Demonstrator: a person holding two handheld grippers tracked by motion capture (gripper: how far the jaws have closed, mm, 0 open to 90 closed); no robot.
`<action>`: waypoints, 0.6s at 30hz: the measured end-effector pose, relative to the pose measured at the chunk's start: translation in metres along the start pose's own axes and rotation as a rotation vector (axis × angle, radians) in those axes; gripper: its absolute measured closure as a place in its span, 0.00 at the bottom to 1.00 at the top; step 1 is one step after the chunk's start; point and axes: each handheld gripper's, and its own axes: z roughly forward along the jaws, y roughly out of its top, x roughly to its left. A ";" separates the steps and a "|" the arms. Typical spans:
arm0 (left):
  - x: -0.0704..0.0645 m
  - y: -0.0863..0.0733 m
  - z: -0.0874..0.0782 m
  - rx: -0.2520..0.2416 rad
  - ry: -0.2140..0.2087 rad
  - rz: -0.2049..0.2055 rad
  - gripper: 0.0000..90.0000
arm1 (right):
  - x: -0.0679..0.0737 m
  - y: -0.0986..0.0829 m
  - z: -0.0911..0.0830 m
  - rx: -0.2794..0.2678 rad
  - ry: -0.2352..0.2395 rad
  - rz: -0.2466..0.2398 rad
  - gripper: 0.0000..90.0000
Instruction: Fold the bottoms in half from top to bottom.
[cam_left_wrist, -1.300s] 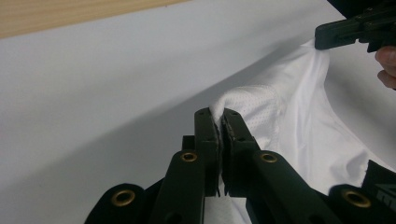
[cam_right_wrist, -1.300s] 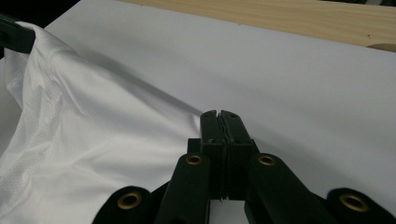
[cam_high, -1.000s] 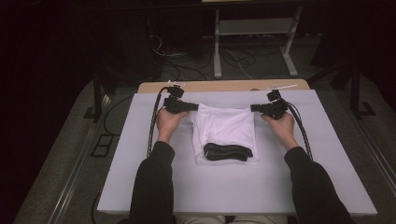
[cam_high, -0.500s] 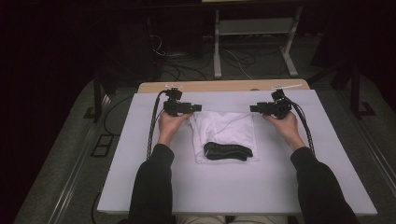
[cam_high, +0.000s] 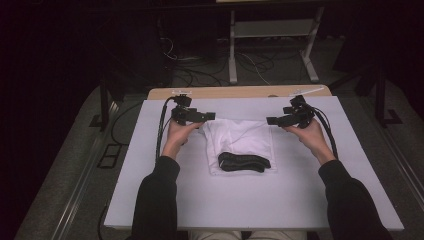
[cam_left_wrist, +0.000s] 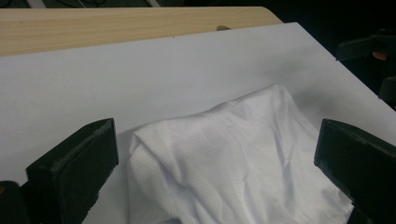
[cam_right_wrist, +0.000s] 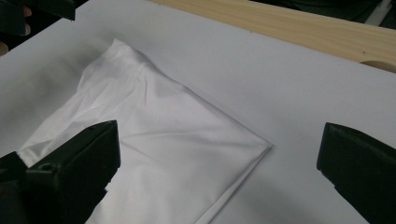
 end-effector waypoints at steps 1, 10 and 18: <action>0.000 0.000 -0.003 -0.002 0.002 0.007 0.00 | 0.001 0.000 -0.002 -0.003 -0.001 -0.002 0.00; -0.004 -0.001 -0.035 -0.011 0.026 0.041 0.00 | 0.007 -0.001 -0.021 -0.002 -0.012 -0.005 0.00; -0.008 -0.014 -0.064 -0.048 0.029 0.044 0.00 | 0.014 -0.011 -0.032 0.005 -0.015 -0.020 0.00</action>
